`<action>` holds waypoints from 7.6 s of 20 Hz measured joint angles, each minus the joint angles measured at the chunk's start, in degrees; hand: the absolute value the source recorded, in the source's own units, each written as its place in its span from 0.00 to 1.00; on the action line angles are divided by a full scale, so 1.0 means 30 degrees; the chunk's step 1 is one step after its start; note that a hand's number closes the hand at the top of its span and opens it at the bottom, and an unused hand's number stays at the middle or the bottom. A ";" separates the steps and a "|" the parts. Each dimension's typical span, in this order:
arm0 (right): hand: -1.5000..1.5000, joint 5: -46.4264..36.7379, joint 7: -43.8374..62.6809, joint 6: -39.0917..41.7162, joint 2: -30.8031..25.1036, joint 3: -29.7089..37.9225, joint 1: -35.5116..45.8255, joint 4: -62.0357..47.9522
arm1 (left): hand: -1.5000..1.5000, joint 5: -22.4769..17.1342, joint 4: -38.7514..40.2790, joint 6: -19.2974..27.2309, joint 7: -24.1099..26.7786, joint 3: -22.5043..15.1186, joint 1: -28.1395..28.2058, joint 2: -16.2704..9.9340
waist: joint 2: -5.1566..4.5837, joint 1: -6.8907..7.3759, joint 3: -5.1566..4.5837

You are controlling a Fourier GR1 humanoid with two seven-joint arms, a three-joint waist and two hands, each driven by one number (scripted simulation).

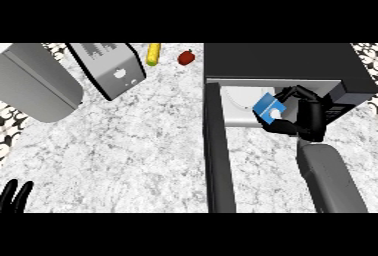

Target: Pick up the milk, place it into the microwave and close the microwave

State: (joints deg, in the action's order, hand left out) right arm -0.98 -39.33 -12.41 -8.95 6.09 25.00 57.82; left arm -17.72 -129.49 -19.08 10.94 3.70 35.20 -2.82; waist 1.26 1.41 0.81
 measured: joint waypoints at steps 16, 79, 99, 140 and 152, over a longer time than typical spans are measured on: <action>0.00 -0.0405 -0.3249 -0.4945 0.0265 0.1192 -0.1303 0.1006 | 0.00 0.0897 0.0479 -0.0249 -0.0228 -0.0357 -0.1316 -0.0519 | -0.0412 0.1798 -0.0040; 0.00 -0.1362 -0.3885 0.2477 -0.0611 0.4293 0.7351 -1.6066 | 0.00 0.6370 0.3664 0.1323 -0.1358 -0.6272 -0.4912 0.0531 | -0.0665 0.0351 -0.0287; 0.00 -0.1110 -0.4530 0.6012 0.0124 0.2067 -0.0716 -0.8479 | 1.00 1.0330 1.0110 0.1332 -0.1839 -0.9477 -0.9565 0.0747 | -0.0162 -0.1197 -0.0312; 0.00 0.7752 0.3890 1.4790 -0.4562 0.1684 -1.3357 1.4819 | 1.00 -0.1091 2.1114 1.7980 0.0675 -2.0945 -2.3055 0.0812 | -0.0952 -0.4054 -0.0397; 0.00 1.0125 0.5179 1.5728 -0.5470 0.1590 -1.3050 1.6251 | 1.00 -0.4921 2.3111 1.9527 0.1134 -1.8435 -2.6306 0.0928 | -0.1490 -0.5633 -0.0440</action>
State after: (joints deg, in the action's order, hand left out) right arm 29.40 -23.79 34.78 -25.36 10.86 -14.15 106.57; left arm -32.49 -60.16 39.50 14.34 -51.60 -43.72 -0.04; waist -3.20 -15.49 -0.51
